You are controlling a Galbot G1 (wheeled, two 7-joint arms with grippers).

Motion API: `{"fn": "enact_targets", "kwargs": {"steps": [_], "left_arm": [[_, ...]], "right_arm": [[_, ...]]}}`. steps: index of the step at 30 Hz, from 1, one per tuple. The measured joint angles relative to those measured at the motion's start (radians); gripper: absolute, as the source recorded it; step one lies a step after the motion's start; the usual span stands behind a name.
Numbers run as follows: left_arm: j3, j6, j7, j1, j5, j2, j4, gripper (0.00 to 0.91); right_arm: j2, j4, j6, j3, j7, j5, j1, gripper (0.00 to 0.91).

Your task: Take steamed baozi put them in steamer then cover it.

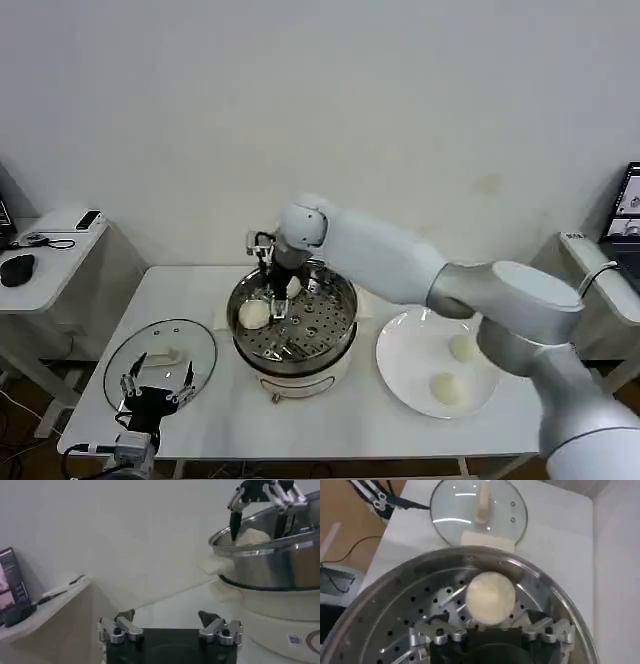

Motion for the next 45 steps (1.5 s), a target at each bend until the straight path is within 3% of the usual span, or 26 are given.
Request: {"fn": "enact_targets", "kwargs": {"steps": [16,27,35,45], "left_arm": [[-0.006,0.003,0.006,0.015,-0.014,0.004,-0.021,0.907],[-0.009,0.008,0.006,0.027,-0.033,0.000,-0.034,0.907],[-0.004,0.010,0.006,0.035,-0.031,-0.010,-0.040,0.907],[0.002,0.015,0.015,0.033,-0.025,-0.006,-0.024,0.907]], "right_arm": [[-0.418,0.319,0.037,-0.015,-0.100,0.040,0.141,0.907],[-0.688,0.479,0.089,-0.052,-0.149,-0.024,0.095,0.907],[-0.780,0.520,0.122,-0.037,-0.157,-0.124,-0.016,0.907],[-0.812,0.517,0.152,-0.009,-0.162,-0.229,-0.165,0.907]]}}
